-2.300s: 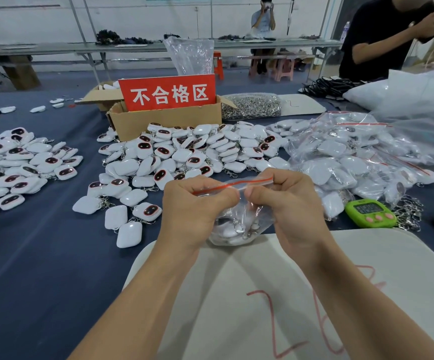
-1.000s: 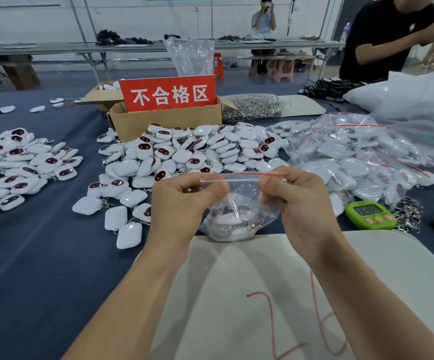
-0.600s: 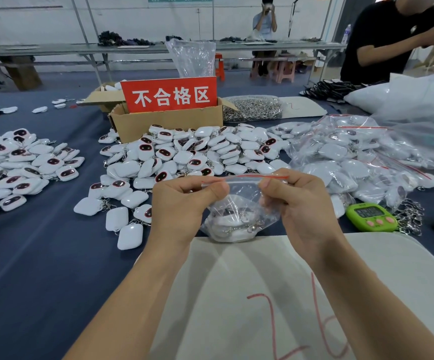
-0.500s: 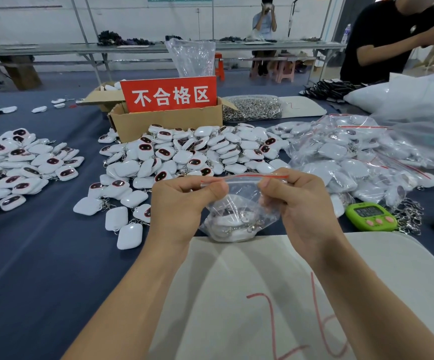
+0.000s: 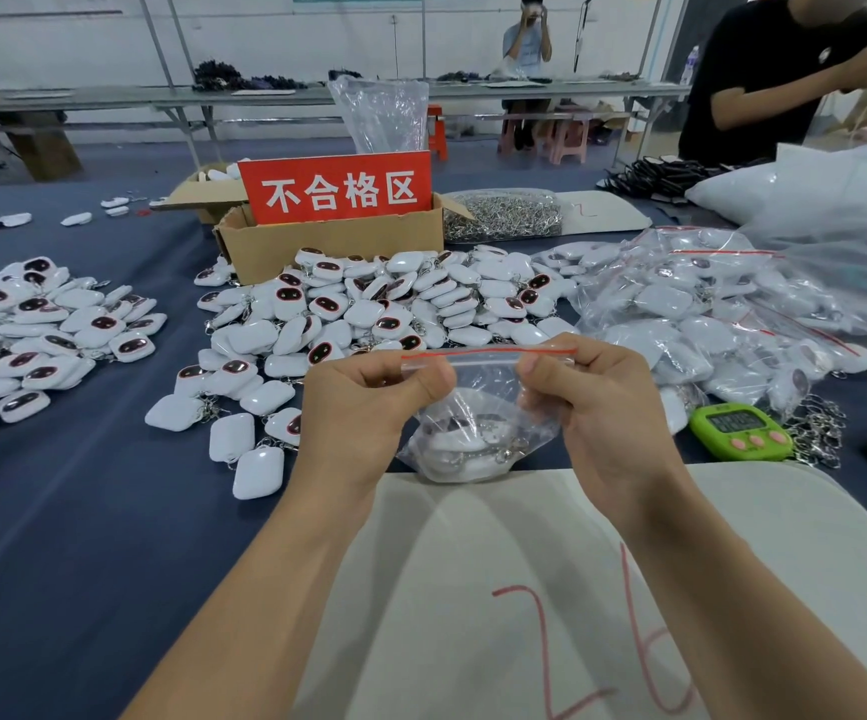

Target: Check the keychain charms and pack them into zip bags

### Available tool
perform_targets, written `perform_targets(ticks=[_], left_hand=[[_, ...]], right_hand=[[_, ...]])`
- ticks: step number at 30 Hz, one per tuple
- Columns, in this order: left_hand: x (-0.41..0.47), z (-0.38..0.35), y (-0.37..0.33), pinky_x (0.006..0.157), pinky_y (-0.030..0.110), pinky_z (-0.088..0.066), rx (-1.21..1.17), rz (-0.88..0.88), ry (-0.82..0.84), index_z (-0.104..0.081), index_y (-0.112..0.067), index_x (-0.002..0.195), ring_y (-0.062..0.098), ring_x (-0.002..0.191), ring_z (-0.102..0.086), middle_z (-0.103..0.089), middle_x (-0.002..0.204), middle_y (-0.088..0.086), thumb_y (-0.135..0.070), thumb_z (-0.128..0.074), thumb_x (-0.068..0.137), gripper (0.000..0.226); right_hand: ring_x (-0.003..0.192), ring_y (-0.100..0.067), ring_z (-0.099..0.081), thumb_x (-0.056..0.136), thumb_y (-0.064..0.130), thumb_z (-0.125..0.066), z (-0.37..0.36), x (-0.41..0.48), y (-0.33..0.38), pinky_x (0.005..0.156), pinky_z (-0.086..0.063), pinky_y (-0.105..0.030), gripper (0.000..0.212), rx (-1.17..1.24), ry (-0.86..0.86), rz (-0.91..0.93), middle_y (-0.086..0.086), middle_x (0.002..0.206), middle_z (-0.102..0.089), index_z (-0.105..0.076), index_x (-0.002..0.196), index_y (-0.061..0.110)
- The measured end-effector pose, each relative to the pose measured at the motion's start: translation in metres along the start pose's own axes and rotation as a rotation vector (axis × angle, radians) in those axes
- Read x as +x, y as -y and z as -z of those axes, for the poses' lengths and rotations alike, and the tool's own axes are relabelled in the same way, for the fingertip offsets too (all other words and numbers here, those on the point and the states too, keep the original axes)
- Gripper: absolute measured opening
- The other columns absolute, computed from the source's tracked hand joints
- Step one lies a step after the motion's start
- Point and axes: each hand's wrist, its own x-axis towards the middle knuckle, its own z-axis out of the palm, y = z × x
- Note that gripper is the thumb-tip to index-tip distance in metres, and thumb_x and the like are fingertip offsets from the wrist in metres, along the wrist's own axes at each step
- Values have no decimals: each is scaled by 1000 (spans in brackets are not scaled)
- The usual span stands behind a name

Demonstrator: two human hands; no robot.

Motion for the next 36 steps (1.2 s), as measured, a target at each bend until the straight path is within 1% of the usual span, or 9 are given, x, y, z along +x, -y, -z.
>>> perform_targets(ticks=[2, 5, 9, 13, 17, 21, 26, 30, 36], left_hand=[[2, 4, -1, 64, 17, -54, 9, 2, -4, -83, -19, 73, 10, 68, -69, -78, 75, 4, -12, -86, 77, 8], [4, 7, -2, 69, 19, -57, 31, 0, -10, -83, -25, 71, 11, 73, -72, -79, 77, 2, -15, -85, 78, 13], [4, 7, -2, 73, 20, -55, 35, -1, -18, -83, -27, 69, 9, 76, -73, -79, 77, 1, -13, -84, 79, 17], [3, 5, -3, 67, 14, -53, 20, -26, -29, -82, -26, 66, 7, 72, -73, -78, 75, 1, -8, -83, 79, 21], [3, 3, -2, 67, 14, -54, 14, -16, -41, -81, -25, 64, 7, 70, -71, -77, 70, -1, -5, -82, 80, 25], [4, 2, -1, 64, 14, -53, -6, -15, -57, -81, -25, 62, 6, 66, -68, -76, 68, -2, -3, -81, 81, 28], [1, 0, 1, 69, 19, -54, 25, -29, -18, -82, -22, 70, 12, 71, -65, -76, 74, 3, -10, -81, 84, 18], [2, 1, 1, 70, 22, -56, 25, -19, -27, -82, -19, 72, 13, 72, -68, -78, 76, 4, -9, -82, 82, 13], [1, -1, 1, 64, 17, -55, 13, -17, -19, -82, -16, 75, 11, 68, -68, -78, 75, 6, -5, -82, 80, 11]], right_hand=[[53, -16, -54, 87, -7, -67, 1, 1, 0, 54, -47, -21, 18, -3, -16, 3, -8, 57, -61, -69, 72, 3], [54, -17, -54, 88, -5, -67, 2, 1, -1, 54, -46, -20, 17, -16, -20, 14, -9, 58, -61, -68, 72, 2], [53, -15, -53, 88, -6, -67, 1, 1, -1, 53, -45, -19, 17, -15, -20, 20, -8, 57, -62, -68, 72, 1], [52, -15, -53, 88, -6, -67, 1, 0, 0, 52, -44, -19, 17, -13, -13, 15, -10, 58, -62, -67, 73, 0], [53, -15, -53, 88, -7, -66, 1, 0, 0, 53, -44, -20, 18, -8, -10, 9, -10, 58, -61, -68, 72, 2], [53, -16, -53, 88, -6, -66, 0, -1, 0, 53, -44, -20, 20, -8, -4, 6, -9, 57, -61, -69, 71, 3], [54, -17, -52, 87, -7, -67, 2, 1, -1, 54, -44, -21, 17, 9, -20, 13, -8, 57, -60, -67, 72, 1], [53, -16, -51, 87, -8, -66, 1, 1, -1, 52, -44, -20, 18, 18, -23, 3, -7, 57, -59, -67, 72, 2], [52, -15, -52, 87, -9, -65, 0, 1, -1, 51, -44, -21, 21, 14, -6, 0, -6, 57, -60, -69, 71, 4]])
